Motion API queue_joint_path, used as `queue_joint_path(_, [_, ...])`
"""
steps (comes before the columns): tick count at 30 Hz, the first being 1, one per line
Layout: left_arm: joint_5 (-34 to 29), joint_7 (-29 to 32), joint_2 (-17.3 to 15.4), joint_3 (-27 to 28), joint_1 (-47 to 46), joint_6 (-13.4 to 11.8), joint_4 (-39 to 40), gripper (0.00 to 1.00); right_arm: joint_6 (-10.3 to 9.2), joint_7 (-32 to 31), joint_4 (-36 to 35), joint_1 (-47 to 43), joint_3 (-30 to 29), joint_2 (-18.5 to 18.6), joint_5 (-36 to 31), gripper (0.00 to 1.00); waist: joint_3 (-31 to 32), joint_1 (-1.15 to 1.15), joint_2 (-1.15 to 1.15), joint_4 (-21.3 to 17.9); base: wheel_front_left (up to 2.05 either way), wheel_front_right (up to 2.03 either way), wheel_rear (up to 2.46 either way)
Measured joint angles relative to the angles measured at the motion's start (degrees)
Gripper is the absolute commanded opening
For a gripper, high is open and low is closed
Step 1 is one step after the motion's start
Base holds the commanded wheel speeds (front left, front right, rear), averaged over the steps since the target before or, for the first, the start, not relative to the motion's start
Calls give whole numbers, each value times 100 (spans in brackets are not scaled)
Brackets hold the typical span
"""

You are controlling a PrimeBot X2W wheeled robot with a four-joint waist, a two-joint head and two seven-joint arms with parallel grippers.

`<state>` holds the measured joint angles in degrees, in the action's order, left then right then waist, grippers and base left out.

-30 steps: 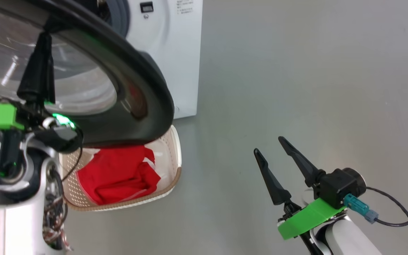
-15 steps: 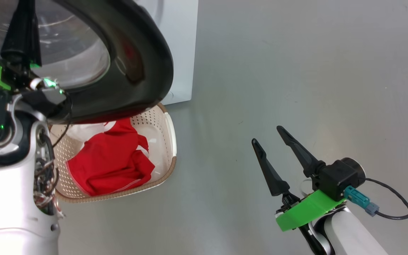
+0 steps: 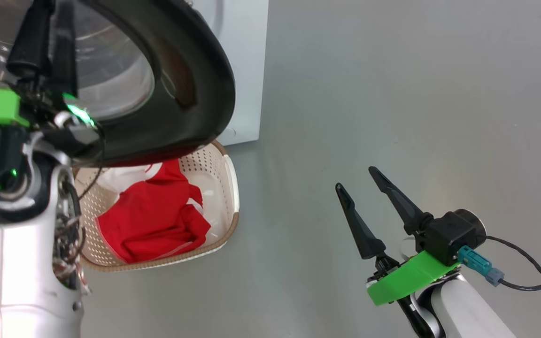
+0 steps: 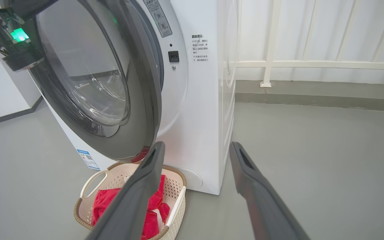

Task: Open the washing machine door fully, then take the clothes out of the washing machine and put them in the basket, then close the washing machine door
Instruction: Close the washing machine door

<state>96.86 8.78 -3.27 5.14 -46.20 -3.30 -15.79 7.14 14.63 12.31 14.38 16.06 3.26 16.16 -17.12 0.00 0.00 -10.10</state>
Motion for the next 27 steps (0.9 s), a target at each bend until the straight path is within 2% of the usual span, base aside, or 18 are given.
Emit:
queue_joint_path(6, [-524,-118,-248,-181,691,277,292,100,0,0,16,-18,-57,-1,-1,100,237,0,0,74,0,0,0])
queue_joint_path(9, [-1278,-511,-487,-356,1020,475,499,100,0,0,33,-34,-90,1,-1,100,381,0,0,122,0,0,0])
queue_joint_path(13, [-2297,-921,-754,-731,1474,542,698,100,0,0,57,-154,-145,3,-1,100,589,0,0,196,0,0,0])
queue_joint_path(19, [-3626,-1521,-1083,-1148,2211,449,928,100,0,0,80,-289,-218,4,-3,100,943,0,0,289,0,0,0])
queue_joint_path(27, [-4953,-2085,-1433,-1501,2927,121,1276,100,0,0,98,-535,-227,29,-7,100,1371,0,0,386,0,0,0])
